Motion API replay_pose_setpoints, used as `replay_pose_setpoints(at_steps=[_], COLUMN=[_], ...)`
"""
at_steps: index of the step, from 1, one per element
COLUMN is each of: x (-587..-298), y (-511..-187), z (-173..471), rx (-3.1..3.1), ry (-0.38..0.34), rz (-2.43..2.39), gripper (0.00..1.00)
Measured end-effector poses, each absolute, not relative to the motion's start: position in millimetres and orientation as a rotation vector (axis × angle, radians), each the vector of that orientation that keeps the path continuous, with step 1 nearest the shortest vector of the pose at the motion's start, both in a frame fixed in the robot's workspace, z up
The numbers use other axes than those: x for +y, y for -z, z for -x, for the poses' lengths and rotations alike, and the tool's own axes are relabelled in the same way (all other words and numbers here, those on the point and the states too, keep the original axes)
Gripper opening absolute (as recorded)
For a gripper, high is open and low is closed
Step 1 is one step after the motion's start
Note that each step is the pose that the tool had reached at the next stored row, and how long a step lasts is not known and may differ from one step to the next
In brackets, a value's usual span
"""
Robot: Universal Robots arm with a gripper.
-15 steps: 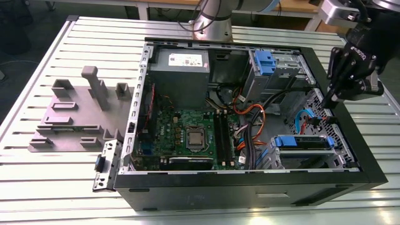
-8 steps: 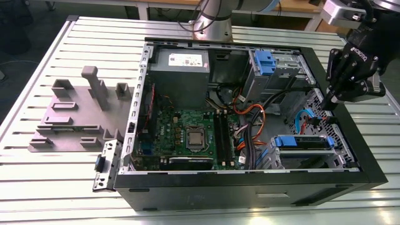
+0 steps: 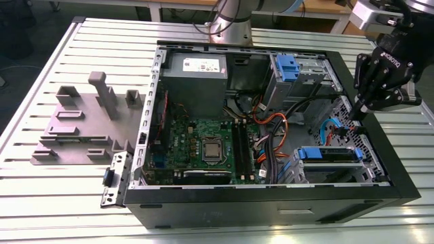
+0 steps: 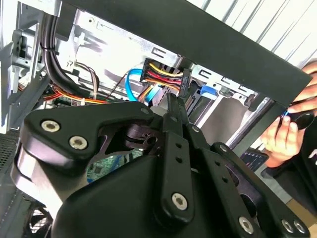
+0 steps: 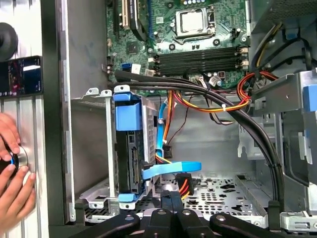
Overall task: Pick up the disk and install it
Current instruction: 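Insert the first disk wire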
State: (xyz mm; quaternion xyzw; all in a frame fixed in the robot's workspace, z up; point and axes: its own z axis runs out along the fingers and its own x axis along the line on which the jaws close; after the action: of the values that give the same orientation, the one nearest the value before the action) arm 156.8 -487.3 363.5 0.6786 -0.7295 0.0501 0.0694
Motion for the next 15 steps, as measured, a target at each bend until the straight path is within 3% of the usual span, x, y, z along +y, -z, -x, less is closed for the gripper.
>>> replay_pose_setpoints(at_steps=[10, 13, 15], x=[-487.4, -487.5, -487.4], y=[-363.5, -363.4, -363.4], z=[-157.6, -158.7, -160.4], rx=[-2.189, -2.189, -2.184], ry=[-0.150, -0.150, -0.151], rz=[-2.049, -2.049, -2.054], gripper=[0.11, 0.24, 0.24])
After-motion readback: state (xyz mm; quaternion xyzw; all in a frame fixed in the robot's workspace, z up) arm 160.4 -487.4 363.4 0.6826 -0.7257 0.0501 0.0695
